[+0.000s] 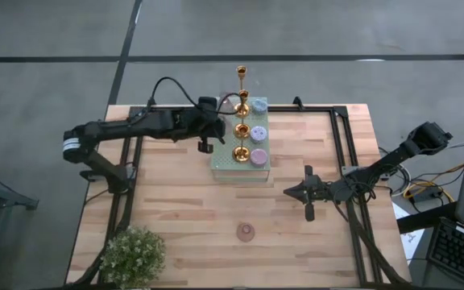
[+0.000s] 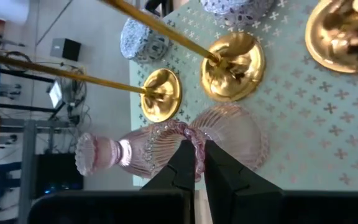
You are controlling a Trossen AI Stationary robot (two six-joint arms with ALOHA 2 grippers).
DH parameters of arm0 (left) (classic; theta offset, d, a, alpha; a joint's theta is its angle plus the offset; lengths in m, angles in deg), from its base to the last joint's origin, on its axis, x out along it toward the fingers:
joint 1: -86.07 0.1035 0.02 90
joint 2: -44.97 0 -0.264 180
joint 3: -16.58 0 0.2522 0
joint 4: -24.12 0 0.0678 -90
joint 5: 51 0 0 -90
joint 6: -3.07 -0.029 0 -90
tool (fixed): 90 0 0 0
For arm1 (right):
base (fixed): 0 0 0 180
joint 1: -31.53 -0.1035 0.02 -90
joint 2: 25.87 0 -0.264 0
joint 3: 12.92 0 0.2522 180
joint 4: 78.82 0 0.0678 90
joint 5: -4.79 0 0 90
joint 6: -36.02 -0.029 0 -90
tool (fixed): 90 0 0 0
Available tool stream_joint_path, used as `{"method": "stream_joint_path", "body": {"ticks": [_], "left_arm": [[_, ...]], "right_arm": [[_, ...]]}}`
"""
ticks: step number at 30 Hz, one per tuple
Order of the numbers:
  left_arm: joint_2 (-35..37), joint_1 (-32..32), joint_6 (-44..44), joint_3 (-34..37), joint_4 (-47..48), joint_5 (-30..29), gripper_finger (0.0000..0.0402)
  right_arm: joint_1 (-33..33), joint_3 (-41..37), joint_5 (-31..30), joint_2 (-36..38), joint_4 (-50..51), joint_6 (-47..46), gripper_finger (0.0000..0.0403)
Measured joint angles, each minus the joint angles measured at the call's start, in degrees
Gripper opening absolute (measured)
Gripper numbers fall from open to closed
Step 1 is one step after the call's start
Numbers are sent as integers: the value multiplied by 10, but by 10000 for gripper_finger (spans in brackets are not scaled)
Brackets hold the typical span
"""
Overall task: Pick & Place candle stick holders
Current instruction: Put the right pink glass candle holder on the shelf aligned with the other pink glass candle holder
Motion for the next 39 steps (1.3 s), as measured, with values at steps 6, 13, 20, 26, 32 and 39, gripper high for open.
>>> {"method": "stream_joint_path", "body": {"ticks": [6, 13, 20, 26, 32, 39], "left_arm": [[-16, 1, -14, -14, 3, -26, 23], [-18, 2, -25, -27, 11, -3, 24], [-19, 6, -28, -27, 16, -21, 33], [-19, 8, -32, -26, 17, -36, 35], [-19, 7, -31, -26, 15, -31, 36], [-19, 7, -34, -26, 14, -31, 37]], "right_arm": [[0, -1, 0, 0, 0, 0, 8], [0, -1, 0, 0, 0, 0, 8], [0, -1, 0, 0, 0, 0, 8], [0, -2, 0, 0, 0, 0, 8], [0, -2, 0, 0, 0, 0, 8], [0, -2, 0, 0, 0, 0, 8]]}}
